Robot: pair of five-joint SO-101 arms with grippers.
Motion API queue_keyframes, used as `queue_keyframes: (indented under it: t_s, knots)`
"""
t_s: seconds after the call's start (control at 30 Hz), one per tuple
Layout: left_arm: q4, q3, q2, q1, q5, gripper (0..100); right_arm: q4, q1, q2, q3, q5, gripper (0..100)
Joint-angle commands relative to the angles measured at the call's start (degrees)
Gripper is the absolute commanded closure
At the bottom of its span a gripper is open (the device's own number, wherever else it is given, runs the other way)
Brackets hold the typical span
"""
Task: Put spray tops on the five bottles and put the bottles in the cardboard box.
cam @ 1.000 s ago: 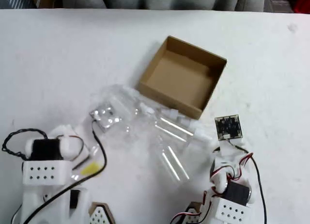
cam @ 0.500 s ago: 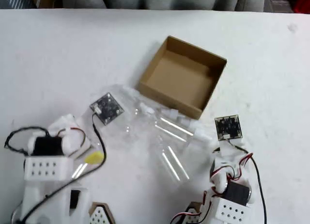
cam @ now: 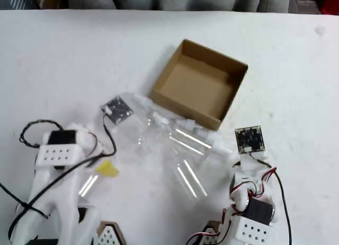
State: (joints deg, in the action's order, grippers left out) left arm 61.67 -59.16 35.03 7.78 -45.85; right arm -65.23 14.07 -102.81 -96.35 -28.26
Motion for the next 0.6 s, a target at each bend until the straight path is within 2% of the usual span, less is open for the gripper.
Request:
queue_keyframes:
  t_s: [0.0, 0.2, 0.57]
  knots:
    - [-6.6, -3.3, -0.4, 0.7, 1.1, 63, -0.5, 0.3, -0.3, -0.4, -0.6, 93.2]
    - [-9.0, -5.0, -0.6, 3.8, -4.5, 63, -0.5, 0.3, -0.3, -0.4, -0.6, 93.2]
    - [-8.2, 2.6, -12.3, 3.6, -1.6, 63, -0.5, 0.4, -0.3, -0.4, -0.6, 93.2]
